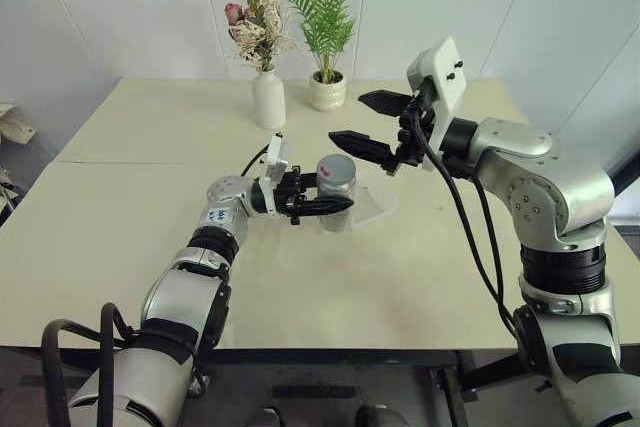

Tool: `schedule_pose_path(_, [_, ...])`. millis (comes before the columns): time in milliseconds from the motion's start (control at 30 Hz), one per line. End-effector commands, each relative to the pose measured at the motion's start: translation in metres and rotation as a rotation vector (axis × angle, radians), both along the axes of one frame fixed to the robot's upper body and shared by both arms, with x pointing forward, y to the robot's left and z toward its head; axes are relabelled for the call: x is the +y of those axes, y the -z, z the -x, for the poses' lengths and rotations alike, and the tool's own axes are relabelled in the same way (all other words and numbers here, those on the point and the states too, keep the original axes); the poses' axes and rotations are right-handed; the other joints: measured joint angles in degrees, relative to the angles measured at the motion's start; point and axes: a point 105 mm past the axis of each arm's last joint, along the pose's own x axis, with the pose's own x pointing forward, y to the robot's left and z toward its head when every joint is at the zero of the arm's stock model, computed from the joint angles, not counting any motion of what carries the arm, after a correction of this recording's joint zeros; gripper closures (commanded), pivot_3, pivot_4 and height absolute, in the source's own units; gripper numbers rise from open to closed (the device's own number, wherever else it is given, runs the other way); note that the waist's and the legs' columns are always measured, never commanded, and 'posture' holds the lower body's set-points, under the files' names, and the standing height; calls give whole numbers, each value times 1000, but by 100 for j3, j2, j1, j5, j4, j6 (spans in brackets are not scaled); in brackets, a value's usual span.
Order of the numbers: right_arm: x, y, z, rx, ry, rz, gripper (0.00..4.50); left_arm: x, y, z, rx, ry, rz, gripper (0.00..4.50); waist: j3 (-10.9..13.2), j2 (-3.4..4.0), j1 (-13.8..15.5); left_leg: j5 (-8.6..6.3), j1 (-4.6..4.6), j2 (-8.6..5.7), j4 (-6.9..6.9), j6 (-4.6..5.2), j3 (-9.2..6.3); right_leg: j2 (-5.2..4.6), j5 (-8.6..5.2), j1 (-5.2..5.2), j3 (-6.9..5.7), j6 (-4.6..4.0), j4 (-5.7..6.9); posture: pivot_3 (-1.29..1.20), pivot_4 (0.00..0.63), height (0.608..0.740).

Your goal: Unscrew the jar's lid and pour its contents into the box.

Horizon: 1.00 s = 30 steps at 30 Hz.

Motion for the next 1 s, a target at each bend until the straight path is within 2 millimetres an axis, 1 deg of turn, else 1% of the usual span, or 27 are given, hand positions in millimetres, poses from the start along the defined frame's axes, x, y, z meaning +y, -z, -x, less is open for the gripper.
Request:
schedule_pose_path(33, [10, -1, 13, -30, -62, 12, 63, -2, -17, 11, -90, 115, -10, 2322, 0, 0, 0, 0, 0, 0, 0, 0, 2, 0, 0, 0, 2, 0, 0, 0, 150, 740])
schedule_pose_path(233, [17, 8, 17, -19, -97, 40, 63, -2, -16, 11, -93, 115, -12, 2322, 0, 0, -8, -1, 0, 0, 0, 2, 17, 0, 1, -14, 19, 2, 7, 0, 150, 740])
schedule_pose_path(400, [21, 10, 15, -15, -108, 44, 63, -2, -15, 11, -93, 114, -12, 2322, 0, 0, -12, -1, -2, 0, 0, 2, 36, 2, 1, -41, 45, 2, 32, 0, 150, 740])
schedule_pose_path(600, [24, 16, 15, -3, -133, 70, 63, -2, -15, 12, -93, 115, -11, 2322, 0, 0, -12, -1, -2, 0, 10, 2, 42, 3, 1, -44, 53, 2, 40, 0, 150, 740])
schedule_pose_path(1000, [22, 20, 11, -14, -136, 105, 63, 0, -13, 12, -80, 116, -23, 2322, 0, -1, -12, -1, -2, 0, 11, 3, 45, 4, 1, -46, 57, 2, 42, 0, 150, 740])
